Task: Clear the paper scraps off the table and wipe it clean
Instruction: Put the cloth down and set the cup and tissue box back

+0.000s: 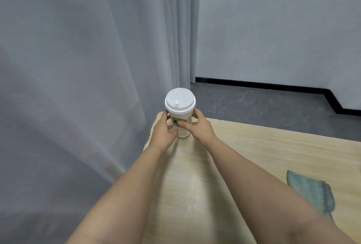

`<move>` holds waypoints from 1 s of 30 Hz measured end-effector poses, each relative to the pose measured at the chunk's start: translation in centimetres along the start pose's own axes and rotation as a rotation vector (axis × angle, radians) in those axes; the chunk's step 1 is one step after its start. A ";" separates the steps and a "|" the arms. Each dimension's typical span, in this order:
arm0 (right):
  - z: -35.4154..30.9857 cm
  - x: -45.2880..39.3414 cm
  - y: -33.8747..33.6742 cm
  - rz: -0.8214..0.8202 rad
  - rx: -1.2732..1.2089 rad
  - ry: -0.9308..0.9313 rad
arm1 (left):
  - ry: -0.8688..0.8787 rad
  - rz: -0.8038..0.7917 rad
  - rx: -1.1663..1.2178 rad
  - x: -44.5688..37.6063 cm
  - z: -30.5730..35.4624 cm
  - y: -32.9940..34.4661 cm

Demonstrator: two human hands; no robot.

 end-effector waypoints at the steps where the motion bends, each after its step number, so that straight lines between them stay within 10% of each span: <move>1: 0.2 0.5 -1.2 0.014 -0.001 0.005 | 0.020 -0.023 0.002 0.7 0.8 0.5; 30: 17.0 23.3 -46.5 0.523 -0.061 0.187 | 0.225 -0.591 0.035 34.0 19.6 31.2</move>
Point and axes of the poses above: each hand's wrist, its own x-axis away from the middle knuckle, its own y-axis out of the palm, z = x × y, the point moved 4 cm from there along -x, towards the middle knuckle, and after that the axes turned 14 degrees about z, right-handed, at the moved point
